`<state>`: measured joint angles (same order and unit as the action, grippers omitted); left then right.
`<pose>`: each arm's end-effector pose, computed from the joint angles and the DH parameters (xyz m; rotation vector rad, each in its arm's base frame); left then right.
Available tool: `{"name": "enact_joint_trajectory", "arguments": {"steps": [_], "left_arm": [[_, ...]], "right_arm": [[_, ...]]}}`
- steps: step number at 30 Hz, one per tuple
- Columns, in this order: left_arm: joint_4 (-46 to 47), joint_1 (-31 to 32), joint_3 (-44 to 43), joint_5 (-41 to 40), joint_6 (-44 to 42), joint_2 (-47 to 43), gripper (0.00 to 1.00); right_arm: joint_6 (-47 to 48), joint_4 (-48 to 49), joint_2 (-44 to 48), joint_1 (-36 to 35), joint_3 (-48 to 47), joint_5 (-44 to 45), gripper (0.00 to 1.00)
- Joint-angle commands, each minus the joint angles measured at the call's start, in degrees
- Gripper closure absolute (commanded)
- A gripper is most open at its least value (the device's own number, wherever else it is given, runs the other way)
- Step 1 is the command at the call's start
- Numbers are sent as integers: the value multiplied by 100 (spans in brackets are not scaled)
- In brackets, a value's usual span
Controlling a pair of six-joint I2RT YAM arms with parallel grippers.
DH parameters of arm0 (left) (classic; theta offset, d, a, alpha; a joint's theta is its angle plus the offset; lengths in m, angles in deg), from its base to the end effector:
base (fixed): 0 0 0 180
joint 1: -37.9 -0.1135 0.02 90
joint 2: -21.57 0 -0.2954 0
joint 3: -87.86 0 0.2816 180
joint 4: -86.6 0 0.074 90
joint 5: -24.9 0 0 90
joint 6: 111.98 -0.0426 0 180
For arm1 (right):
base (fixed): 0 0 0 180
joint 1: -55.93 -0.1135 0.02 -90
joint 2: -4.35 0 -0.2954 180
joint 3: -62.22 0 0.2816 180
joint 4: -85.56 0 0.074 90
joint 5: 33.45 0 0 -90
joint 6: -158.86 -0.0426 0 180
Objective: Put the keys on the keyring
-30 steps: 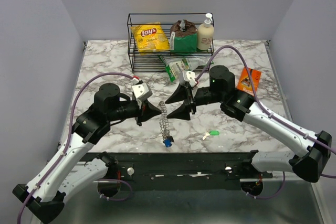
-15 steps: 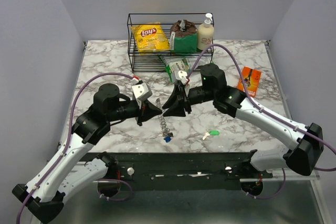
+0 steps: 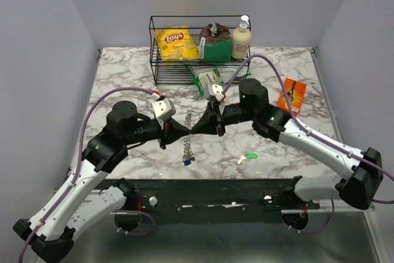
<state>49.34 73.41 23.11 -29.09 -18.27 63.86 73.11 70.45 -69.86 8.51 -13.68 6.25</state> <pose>0.1211 -0.1171 0.3921 0.9527 1.6533 -1.0451 0.1921 0.2575 0.3826 -1.3836 1.3281 1.3074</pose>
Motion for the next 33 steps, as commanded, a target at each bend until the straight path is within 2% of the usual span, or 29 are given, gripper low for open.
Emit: {"name": "enact_joint_trajectory", "arguments": {"steps": [1, 4, 8, 12, 17, 19, 21, 33], "left_arm": [[543, 44, 155, -304, 271, -369, 73], [850, 35, 339, -498, 525, -668, 53], [1457, 27, 638, -499, 903, -1037, 46], [2124, 26, 859, -42, 1088, -1047, 39], [2293, 26, 868, 529, 1080, -731, 41], [2468, 18, 859, 451, 1167, -686, 54], [2677, 26, 876, 460, 1203, -721, 58], [2513, 18, 762, 714, 1159, -493, 60]], "right_arm": [[-310, 833, 381, -31, 373, 381, 99], [-390, 1001, 521, -31, 523, 478, 99], [-627, 1204, 663, -31, 664, 434, 99], [-697, 1318, 759, -31, 717, 180, 99], [-715, 1397, 900, -31, 760, -41, 99], [-706, 1397, 953, -31, 778, -190, 99], [-715, 1388, 970, -22, 778, -234, 99], [-645, 1292, 1199, -22, 840, -50, 99]]}}
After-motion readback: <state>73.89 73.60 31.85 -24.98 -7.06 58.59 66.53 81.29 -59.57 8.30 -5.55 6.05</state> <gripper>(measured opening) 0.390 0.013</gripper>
